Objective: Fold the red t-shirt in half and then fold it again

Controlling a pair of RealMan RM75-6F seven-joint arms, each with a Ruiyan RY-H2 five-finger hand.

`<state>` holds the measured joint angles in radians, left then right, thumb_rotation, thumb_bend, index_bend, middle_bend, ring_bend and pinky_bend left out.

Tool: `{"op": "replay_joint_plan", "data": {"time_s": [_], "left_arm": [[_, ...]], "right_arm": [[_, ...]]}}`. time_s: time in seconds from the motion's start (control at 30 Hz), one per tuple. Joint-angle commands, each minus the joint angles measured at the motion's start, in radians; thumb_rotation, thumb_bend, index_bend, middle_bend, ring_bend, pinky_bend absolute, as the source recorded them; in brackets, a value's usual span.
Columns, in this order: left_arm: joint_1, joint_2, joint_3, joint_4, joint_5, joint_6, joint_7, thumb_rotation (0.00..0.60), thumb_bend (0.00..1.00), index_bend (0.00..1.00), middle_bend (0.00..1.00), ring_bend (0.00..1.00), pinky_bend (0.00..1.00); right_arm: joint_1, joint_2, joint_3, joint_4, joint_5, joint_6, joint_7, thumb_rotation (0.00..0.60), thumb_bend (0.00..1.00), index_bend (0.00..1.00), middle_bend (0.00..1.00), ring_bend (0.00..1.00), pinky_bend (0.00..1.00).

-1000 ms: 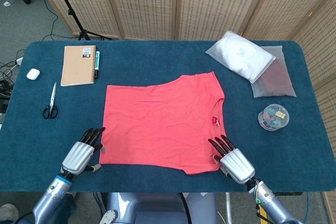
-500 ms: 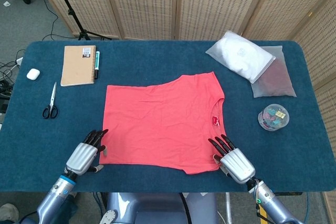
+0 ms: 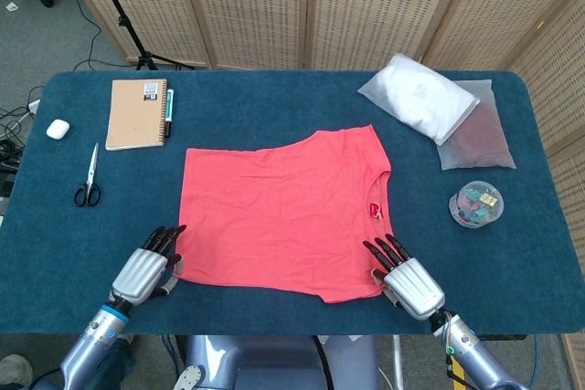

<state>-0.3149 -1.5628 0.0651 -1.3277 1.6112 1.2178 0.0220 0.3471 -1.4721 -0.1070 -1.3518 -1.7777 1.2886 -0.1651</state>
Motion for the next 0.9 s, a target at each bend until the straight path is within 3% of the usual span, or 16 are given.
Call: {"op": "replay_joint_plan", "data": {"time_s": [0.03, 0.5, 0.9], "left_arm": [[-0.005, 0.005, -0.005, -0.013, -0.013, -0.011, 0.017, 0.600, 0.54, 0.62, 0.00, 0.00, 0.00], [-0.004, 0.031, 0.014, -0.040, -0.007, -0.003, -0.004, 0.600, 0.60, 0.72, 0.00, 0.00, 0.00], [-0.004, 0.145, 0.077, -0.133, 0.087, 0.048, -0.059, 0.600, 0.62, 0.72, 0.00, 0.00, 0.00]], "right_arm": [[0.000, 0.000, 0.000, 0.000, 0.001, -0.002, -0.001, 0.600, 0.54, 0.56, 0.07, 0.00, 0.00], [0.005, 0.007, -0.011, -0.004, -0.014, 0.005, 0.024, 0.600, 0.56, 0.57, 0.08, 0.00, 0.00], [0.042, 0.093, -0.071, -0.073, -0.143, 0.056, 0.135, 0.600, 0.57, 0.62, 0.12, 0.00, 0.00]]}}
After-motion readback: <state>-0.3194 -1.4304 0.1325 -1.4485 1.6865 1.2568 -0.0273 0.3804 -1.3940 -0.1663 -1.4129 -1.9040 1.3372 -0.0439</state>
